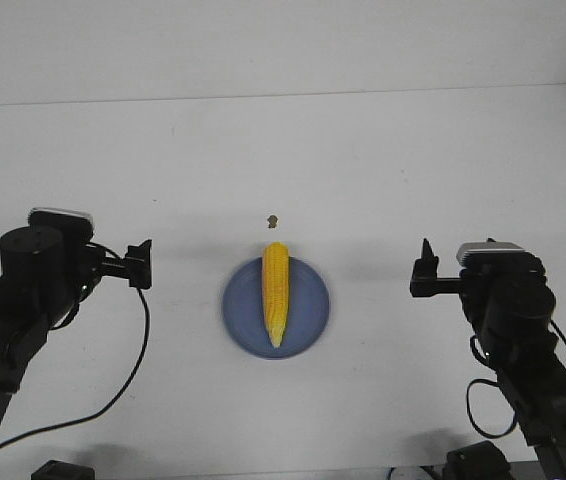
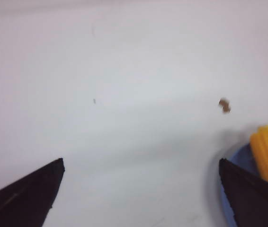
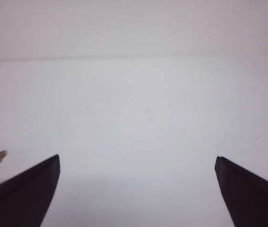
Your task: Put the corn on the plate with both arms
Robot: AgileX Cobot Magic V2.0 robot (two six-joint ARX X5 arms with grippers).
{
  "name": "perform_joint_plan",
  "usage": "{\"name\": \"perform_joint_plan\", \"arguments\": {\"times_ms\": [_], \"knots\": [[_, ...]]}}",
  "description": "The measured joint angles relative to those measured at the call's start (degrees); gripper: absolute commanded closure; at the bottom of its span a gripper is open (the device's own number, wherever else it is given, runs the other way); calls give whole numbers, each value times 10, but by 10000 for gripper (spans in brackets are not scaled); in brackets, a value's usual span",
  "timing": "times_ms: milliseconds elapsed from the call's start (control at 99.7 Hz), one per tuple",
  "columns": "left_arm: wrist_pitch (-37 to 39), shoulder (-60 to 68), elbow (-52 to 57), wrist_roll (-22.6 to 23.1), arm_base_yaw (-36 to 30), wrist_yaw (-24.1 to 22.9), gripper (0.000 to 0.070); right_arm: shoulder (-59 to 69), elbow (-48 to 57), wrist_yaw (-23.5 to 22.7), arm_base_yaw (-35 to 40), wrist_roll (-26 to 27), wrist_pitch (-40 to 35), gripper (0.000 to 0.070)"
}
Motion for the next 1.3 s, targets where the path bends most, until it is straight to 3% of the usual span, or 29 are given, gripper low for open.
{"name": "perform_joint_plan", "arguments": {"times_ms": [391,632,642,772,1163,1223,1304], "knots": [[68,-228,-202,-41,0,-45,0,-113,-11,-30,-6,-52,-15,0],[81,-320,-279,-47,0,-47,0,-192,-110,-30,-6,-57,-1,0],[92,-342,-291,-48,0,-47,0,-219,-146,-30,-6,-57,8,0],[92,-363,-305,-49,0,-47,0,-272,-197,-31,-6,-56,24,0],[94,-364,-306,-56,0,-47,0,-314,-194,-2,-6,-56,32,0],[94,-364,-306,-56,0,-47,22,-314,-194,-1,-6,-55,32,147],[94,-365,-306,-56,0,-47,168,-314,-194,-1,-6,-55,31,388]]}}
